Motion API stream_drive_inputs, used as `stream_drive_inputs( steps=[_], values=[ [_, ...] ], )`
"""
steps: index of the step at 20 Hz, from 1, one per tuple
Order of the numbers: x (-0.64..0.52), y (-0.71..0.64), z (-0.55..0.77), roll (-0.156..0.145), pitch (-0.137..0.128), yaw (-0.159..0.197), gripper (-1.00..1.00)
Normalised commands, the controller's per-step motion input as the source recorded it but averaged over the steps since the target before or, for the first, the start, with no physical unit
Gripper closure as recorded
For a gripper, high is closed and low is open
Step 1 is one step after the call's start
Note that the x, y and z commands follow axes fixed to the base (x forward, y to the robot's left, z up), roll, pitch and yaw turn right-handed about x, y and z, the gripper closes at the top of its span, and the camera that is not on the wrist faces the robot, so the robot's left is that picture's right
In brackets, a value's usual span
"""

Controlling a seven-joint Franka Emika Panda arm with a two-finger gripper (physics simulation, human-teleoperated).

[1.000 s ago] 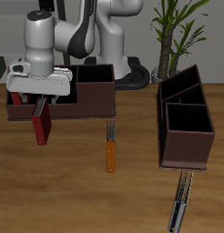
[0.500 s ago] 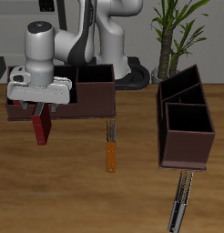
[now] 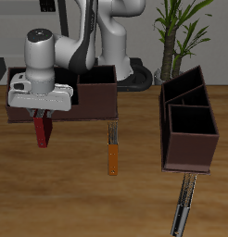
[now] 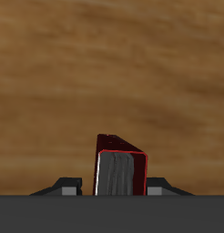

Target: Place the left red book into the back desk caddy's left compartment and place the right red book into the left desk caddy's right compartment and place the orange book into the left desk caddy's back compartment

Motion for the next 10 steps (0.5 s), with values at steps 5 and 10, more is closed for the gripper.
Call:
stream_drive_inputs(
  steps=[5,10],
  values=[
    [0.04,0.06,0.00,0.019,-0.005,-0.009,1.00],
    [-0.04,0.17,0.19,0.015,-0.013,0.005,1.00]
  ],
)
